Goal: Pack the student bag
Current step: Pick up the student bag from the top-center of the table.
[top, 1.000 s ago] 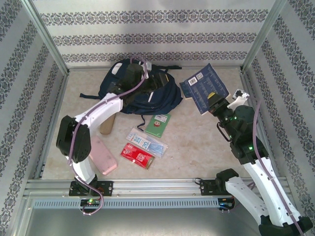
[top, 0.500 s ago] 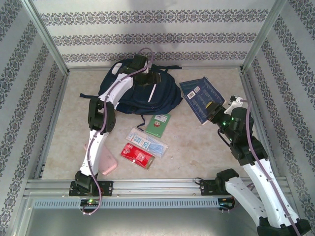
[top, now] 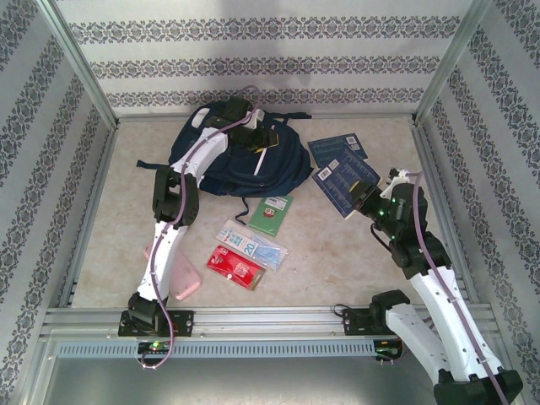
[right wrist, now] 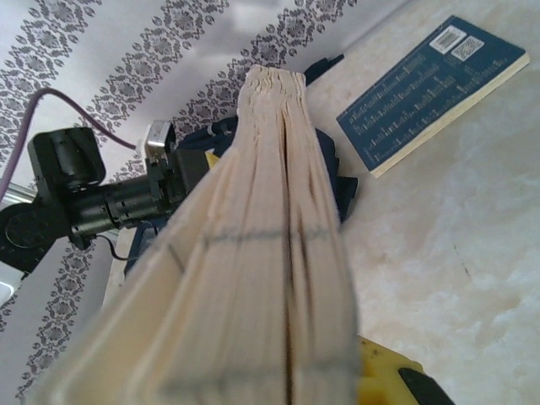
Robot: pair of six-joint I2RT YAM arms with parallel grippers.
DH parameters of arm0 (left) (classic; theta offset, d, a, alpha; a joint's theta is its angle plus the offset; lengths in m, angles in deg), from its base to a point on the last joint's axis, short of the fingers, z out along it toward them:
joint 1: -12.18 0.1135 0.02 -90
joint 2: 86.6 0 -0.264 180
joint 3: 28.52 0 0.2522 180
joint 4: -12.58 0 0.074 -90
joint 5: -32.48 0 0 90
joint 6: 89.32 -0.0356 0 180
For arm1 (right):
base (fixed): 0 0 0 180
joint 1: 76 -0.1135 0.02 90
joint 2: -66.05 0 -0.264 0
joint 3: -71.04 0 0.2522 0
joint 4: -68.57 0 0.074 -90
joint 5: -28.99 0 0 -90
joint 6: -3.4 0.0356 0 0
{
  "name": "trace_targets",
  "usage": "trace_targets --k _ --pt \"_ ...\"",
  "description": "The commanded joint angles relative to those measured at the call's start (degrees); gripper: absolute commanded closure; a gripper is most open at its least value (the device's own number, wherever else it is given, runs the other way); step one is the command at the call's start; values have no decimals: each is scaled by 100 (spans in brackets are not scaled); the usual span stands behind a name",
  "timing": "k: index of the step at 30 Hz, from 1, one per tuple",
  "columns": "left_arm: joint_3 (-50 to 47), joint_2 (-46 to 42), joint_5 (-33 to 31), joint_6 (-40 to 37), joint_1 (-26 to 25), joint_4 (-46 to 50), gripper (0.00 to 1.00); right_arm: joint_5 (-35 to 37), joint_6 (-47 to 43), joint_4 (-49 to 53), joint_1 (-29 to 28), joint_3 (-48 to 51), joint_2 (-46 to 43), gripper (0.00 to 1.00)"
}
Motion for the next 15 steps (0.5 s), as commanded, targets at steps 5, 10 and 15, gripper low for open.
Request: trace_targets --k 5,10,15 --pt "79 190 337 -15 -138 -256 68 -306 104 -559 66 77 148 100" --pt "450 489 34 -152 -181 164 61 -370 132 -551 100 148 187 100" --pt "696 681 -337 -311 -182 438 62 -436 137 -510 120 122 165 100"
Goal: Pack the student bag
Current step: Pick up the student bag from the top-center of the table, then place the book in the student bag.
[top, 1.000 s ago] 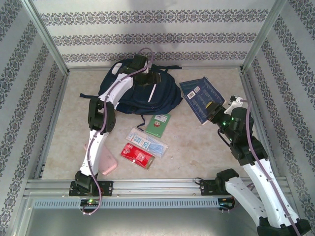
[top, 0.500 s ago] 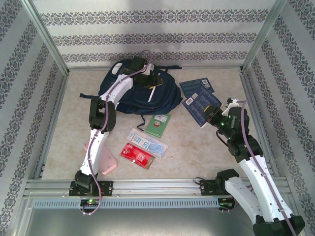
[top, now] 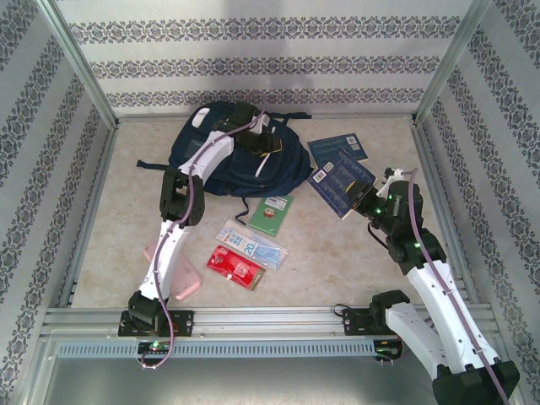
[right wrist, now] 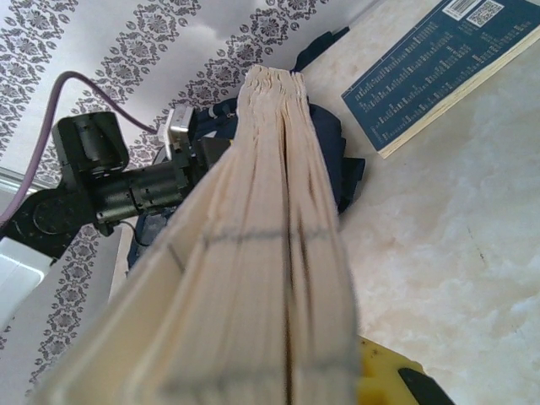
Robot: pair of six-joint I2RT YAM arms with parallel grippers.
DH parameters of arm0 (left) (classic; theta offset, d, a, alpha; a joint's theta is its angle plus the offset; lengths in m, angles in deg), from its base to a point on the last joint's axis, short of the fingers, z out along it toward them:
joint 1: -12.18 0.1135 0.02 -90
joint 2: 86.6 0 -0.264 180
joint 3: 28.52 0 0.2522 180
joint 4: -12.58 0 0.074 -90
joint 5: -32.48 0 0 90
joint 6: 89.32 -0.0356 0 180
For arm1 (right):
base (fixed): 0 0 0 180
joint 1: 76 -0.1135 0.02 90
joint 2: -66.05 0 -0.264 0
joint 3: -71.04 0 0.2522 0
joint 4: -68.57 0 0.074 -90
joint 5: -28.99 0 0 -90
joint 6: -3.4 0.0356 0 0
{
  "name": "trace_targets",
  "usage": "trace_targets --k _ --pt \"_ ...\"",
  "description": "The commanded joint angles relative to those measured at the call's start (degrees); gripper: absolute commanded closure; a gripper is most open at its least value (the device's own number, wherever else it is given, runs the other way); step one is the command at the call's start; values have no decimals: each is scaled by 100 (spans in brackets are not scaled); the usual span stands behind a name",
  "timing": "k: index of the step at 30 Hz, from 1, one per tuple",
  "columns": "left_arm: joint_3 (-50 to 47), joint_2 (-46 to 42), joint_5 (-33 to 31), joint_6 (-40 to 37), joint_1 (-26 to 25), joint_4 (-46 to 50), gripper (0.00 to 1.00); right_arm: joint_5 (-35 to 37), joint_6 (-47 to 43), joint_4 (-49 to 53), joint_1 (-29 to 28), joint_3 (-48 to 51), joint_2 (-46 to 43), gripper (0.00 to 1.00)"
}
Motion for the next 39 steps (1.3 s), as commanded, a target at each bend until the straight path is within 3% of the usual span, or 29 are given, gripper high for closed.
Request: trace_targets --k 1,8,14,24,30,34,39 --pt "234 139 -213 -214 -63 292 64 -169 44 -309 45 6 -44 100" --pt "659 147 43 -228 -80 468 100 -159 -65 -70 86 -98 -110 100" --pt "804 -762 -228 -833 -69 957 100 -61 -103 144 117 -194 -202 100" --pt "848 -1949 126 -1321 122 1278 100 -660 88 -145 131 -253 149 100" --pt "827 -2299 864 -1194 285 1016 100 -1562 327 -809 96 -362 540 100" --pt "695 -2373 1659 -835 375 557 100 -1877 389 -1050 -5 -455 828 100" --pt "649 -2409 2144 -582 393 222 100 -2060 641 -1666 -228 -516 1356 100"
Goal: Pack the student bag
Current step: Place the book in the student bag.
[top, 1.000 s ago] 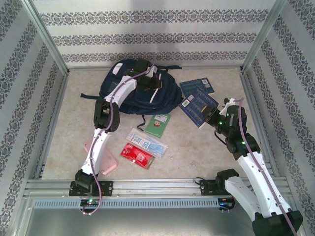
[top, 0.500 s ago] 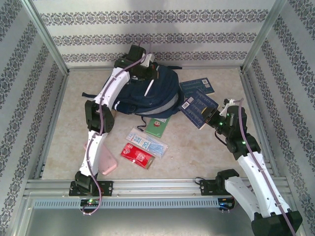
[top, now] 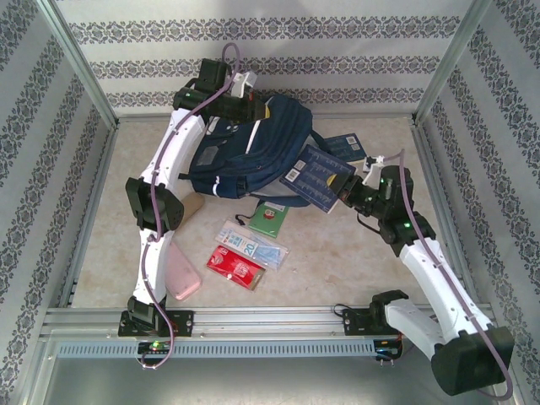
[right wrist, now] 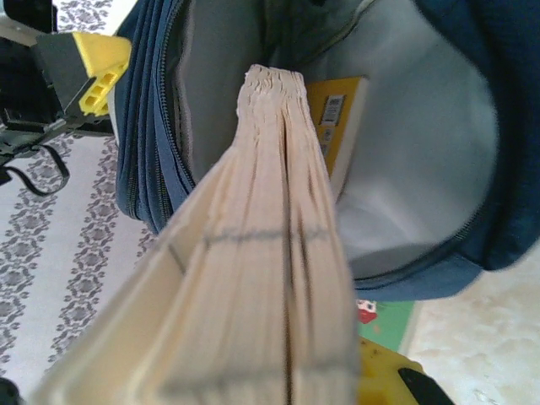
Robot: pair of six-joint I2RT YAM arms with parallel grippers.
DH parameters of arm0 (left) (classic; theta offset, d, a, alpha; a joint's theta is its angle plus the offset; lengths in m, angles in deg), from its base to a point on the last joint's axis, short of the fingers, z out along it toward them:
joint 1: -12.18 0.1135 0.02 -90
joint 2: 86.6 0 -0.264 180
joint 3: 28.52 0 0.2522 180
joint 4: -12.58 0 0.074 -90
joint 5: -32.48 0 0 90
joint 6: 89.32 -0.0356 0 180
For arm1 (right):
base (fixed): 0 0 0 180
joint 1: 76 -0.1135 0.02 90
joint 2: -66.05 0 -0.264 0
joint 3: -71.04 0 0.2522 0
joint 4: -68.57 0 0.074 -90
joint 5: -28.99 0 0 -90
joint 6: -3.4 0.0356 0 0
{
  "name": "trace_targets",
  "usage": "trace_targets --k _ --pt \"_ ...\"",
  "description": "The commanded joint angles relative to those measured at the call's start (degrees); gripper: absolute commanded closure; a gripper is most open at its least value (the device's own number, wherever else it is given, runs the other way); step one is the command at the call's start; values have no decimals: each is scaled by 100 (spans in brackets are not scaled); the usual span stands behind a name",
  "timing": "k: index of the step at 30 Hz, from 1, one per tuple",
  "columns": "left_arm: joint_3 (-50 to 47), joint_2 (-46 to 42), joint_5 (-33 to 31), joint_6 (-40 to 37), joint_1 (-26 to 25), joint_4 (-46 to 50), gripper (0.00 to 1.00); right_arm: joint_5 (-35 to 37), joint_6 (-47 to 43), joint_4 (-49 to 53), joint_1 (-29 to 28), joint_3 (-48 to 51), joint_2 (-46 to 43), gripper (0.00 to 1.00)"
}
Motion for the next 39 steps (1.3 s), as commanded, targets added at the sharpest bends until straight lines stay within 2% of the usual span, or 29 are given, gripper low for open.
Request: trace_targets --k 1,7,14,19,23,25,26,27,29,32,35,39 --pt "83 -509 1022 320 49 -1148 100 -299 202 -798 -201 -266 333 100" --pt "-31 -662 1378 576 46 -1481 100 41 173 -1291 -469 -586 1289 100" --pt "-204 -762 1601 769 39 -1715 100 326 155 -1871 -760 -1376 2892 100" --pt "-219 -787 1581 895 35 -1835 100 1047 145 -1534 -1181 -2344 4026 99" --pt "-180 -805 1360 896 65 -1780 100 1597 287 -1550 -1395 -2926 4864 84" --pt "-178 -805 1217 937 143 -1757 100 1536 429 -1763 -1434 -3147 5261 60" --pt "-184 -805 1162 985 194 -1757 100 1368 445 -1980 -1433 -3260 5426 43" --pt "-196 -813 1084 1017 246 -1758 100 1244 411 -2201 -1455 -3318 5539 31" --pt "-225 -825 931 1052 359 -1740 100 1183 224 -2129 -1497 -3463 5546 19" --pt "-228 -778 631 985 494 -1574 100 1348 -377 -1708 -1573 -3542 5239 12" --pt "-198 -653 320 1030 639 -1460 100 1406 -789 -1365 -1578 -3498 4841 10" --pt "-140 -454 -312 1093 736 -1300 100 1040 -1369 -986 -1565 -3451 4364 9"
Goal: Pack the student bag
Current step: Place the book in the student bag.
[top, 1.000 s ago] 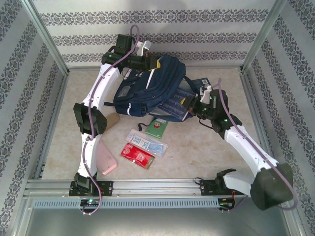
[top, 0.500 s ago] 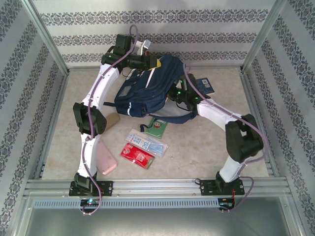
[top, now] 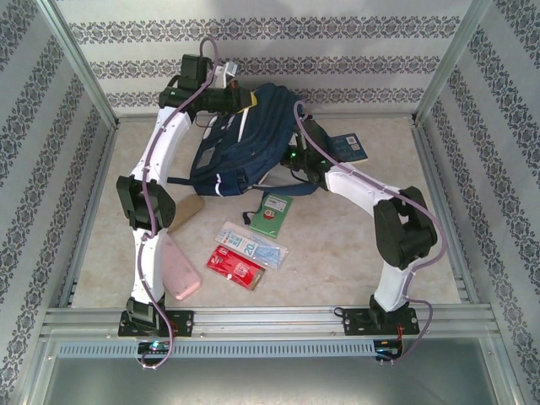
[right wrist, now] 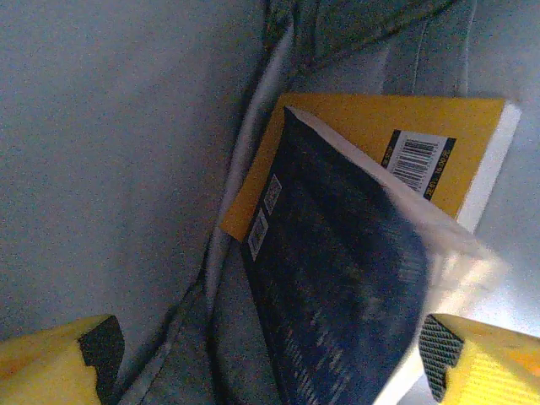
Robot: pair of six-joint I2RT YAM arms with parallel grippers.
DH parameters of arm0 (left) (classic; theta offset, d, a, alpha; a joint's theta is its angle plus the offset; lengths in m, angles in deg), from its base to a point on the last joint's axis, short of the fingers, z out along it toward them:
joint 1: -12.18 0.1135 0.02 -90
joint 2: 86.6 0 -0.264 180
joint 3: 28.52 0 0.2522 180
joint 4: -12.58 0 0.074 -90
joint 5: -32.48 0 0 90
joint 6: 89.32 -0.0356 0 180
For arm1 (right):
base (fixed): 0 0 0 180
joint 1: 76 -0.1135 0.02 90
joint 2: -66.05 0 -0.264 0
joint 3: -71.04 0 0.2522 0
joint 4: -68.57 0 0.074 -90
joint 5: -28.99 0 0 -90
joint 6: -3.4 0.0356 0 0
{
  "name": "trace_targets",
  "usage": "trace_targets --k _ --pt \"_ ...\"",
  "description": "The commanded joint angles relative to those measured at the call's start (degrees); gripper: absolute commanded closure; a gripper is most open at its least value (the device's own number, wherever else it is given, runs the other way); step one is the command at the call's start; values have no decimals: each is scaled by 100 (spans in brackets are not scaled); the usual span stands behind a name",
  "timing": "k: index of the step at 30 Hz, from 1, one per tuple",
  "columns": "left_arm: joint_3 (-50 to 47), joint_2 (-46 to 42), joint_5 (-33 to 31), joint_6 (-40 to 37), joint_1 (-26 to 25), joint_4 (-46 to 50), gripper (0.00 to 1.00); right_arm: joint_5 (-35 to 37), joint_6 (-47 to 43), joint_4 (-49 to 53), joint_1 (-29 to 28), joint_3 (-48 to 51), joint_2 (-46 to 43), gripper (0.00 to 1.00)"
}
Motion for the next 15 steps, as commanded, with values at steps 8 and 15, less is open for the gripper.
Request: trace_targets --k 8,15 --pt "237 52 -1484 118 288 -587 100 -1015 -1252 -153 96 896 -1958 13" --pt "191 632 -1569 116 254 -640 100 -1241 -846 -961 737 2245 -3033 15"
